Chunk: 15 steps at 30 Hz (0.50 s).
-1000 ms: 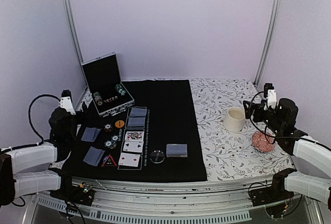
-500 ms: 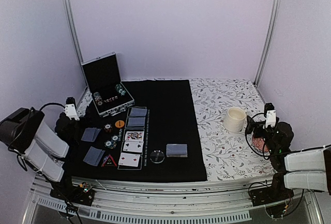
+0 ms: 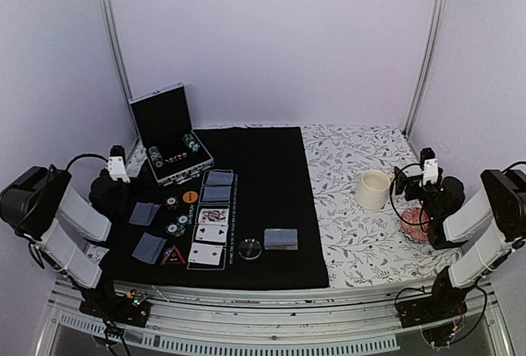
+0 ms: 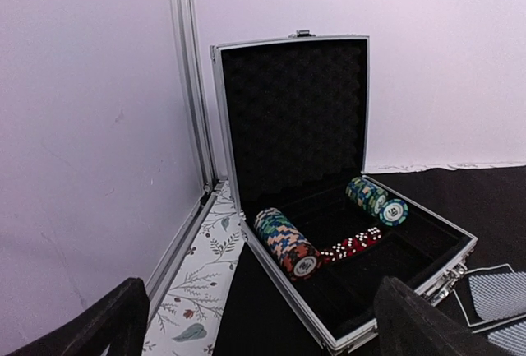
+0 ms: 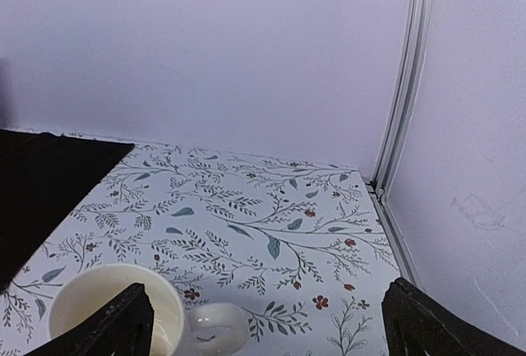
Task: Distribute texas hold em gaming equipment
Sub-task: Reset both arms
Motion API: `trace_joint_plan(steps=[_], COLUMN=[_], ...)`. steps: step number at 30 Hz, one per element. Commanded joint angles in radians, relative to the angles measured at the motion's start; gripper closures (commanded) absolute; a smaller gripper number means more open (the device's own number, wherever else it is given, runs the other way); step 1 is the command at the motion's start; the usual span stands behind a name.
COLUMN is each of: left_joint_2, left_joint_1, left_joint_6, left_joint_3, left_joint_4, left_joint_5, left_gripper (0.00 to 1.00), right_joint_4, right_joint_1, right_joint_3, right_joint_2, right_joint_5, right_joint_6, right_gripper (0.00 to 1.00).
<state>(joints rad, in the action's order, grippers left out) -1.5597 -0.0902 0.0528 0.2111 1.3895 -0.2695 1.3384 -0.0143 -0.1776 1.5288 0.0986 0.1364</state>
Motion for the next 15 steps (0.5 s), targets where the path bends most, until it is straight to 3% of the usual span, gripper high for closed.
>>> trace_joint_plan(steps=[1, 15], left_joint_2=[0.002, 0.002], left_joint_1=[0.013, 0.015], left_joint_6=[0.005, 0.004], left_joint_3=[0.01, 0.014], left_joint_4=[-0.027, -0.032], left_joint_5=[0.019, 0.023], left_gripper=[0.02, 0.02], right_joint_4=[-0.046, -0.052], right_joint_1=[-0.047, -0.049], right_joint_3=[-0.066, -0.069], right_joint_2=[0.012, 0.011], right_joint_5=[0.112, 0.107], right_joint_6=[-0.081, -0.089], right_gripper=[0.01, 0.01])
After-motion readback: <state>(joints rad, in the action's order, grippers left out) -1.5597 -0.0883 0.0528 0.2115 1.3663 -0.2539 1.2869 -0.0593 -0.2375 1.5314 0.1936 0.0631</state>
